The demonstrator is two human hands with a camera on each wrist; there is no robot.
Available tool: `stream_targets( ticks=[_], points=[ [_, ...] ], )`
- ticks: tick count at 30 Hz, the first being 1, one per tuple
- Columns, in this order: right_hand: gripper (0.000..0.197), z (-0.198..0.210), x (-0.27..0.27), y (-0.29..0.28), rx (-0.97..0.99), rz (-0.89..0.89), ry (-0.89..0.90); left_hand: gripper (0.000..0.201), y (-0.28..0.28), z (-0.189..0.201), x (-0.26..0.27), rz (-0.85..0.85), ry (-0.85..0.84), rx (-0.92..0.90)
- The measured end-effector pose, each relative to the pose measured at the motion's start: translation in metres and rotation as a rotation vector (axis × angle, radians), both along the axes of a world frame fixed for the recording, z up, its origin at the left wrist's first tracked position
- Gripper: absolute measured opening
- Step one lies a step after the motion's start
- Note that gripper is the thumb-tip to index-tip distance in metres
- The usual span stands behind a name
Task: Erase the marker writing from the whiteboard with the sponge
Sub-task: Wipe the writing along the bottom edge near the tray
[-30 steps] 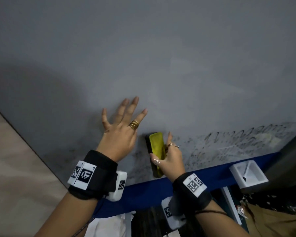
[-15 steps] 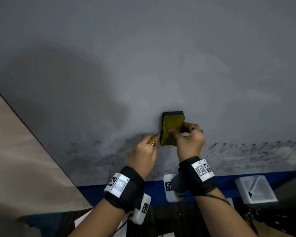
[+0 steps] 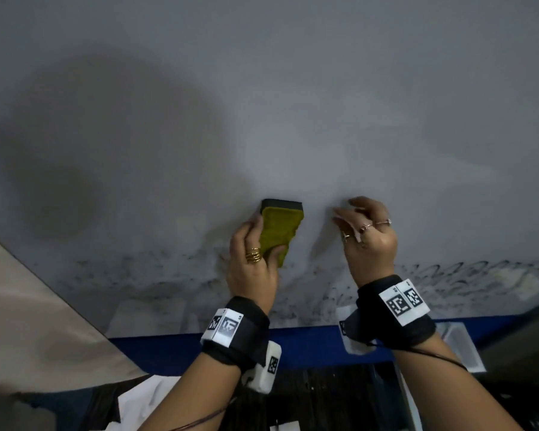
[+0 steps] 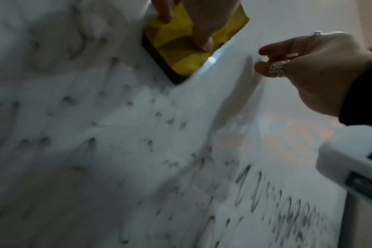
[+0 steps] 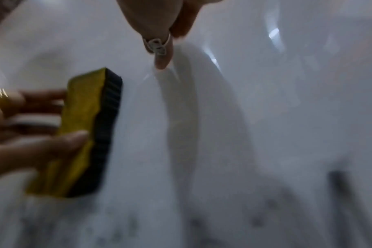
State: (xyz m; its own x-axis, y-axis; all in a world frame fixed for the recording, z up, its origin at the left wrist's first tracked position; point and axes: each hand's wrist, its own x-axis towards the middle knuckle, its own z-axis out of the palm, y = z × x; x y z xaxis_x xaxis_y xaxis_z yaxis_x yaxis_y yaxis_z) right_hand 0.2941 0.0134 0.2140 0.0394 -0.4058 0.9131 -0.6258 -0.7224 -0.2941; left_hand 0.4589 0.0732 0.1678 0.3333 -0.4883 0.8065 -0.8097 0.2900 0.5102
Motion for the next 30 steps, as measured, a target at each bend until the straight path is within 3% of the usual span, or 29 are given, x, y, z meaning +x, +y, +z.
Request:
stream_targets(
  ticks=[4,7,11,14,21,26,30],
  points=[
    [0.051,-0.003,-0.024,-0.014,-0.164,-0.072,0.193,0.075,-0.012,-0.005,-0.028,0.108,-0.289,-0.015],
    [0.062,-0.002,-0.031,-0.017,-0.166,-0.025,0.25,0.075,-0.023,-0.009,-0.034,0.114,-0.374,0.011],
    [0.063,-0.004,-0.038,-0.021,-0.102,0.017,0.303,0.058,-0.029,-0.01,-0.018,0.186,-0.573,-0.096],
    [0.043,-0.008,-0.028,-0.018,0.008,0.099,0.303,0.04,-0.029,-0.015,-0.019,0.203,-0.683,-0.145],
    [0.052,-0.012,-0.028,-0.019,0.157,-0.046,0.543,0.031,-0.023,-0.031,0.007,0.155,-0.938,-0.126],
    [0.056,-0.013,-0.023,-0.021,0.198,-0.06,0.571,0.039,0.008,-0.047,0.086,0.275,-0.897,-0.041],
    [0.065,-0.01,-0.014,-0.016,0.288,0.041,0.529,0.05,0.019,-0.051,0.093,0.333,-0.772,0.043]
  ],
)
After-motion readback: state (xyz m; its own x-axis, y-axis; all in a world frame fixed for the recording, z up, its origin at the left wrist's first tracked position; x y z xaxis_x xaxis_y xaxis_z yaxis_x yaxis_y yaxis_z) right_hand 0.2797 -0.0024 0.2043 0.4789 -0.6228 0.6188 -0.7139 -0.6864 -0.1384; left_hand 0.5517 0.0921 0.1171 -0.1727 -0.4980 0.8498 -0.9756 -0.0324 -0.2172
